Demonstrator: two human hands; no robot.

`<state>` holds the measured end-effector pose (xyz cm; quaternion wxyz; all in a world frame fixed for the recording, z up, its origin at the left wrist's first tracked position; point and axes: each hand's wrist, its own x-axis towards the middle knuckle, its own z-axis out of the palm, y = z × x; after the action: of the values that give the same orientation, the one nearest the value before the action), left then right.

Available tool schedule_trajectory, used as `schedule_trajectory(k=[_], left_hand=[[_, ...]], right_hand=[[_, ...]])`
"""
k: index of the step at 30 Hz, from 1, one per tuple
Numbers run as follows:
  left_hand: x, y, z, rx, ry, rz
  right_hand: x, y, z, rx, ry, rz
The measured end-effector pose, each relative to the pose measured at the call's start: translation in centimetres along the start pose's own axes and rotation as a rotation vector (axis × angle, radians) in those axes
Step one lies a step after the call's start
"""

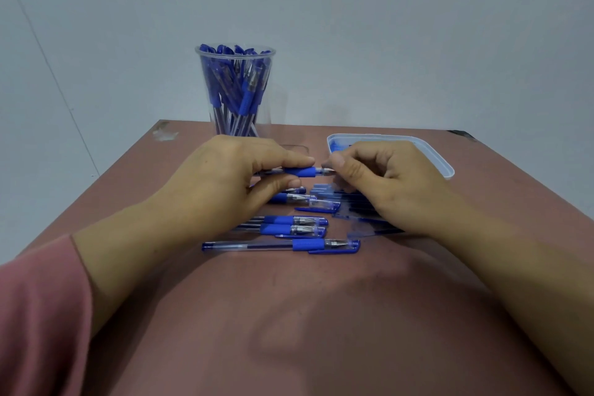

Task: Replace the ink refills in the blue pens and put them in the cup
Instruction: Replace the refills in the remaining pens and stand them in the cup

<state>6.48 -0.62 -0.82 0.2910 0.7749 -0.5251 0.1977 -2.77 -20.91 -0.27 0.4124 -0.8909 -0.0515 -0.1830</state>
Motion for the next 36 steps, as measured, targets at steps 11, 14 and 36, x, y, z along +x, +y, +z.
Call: schedule_trajectory(k=[11,14,36], left_hand=[[0.0,0.0,0.0,-0.011,-0.001,-0.003],[0.0,0.0,0.1,-0.002,-0.001,-0.002],[-0.2,-1.0,0.1,0.001,0.02,-0.08]], right_hand=[[0.0,-0.2,0.1,0.062,0.027,0.051],[0.0,-0.1,0.1,-0.009,0.005,0.062],[0.3,0.5,-1.2,-0.201,0.094,-0.054]])
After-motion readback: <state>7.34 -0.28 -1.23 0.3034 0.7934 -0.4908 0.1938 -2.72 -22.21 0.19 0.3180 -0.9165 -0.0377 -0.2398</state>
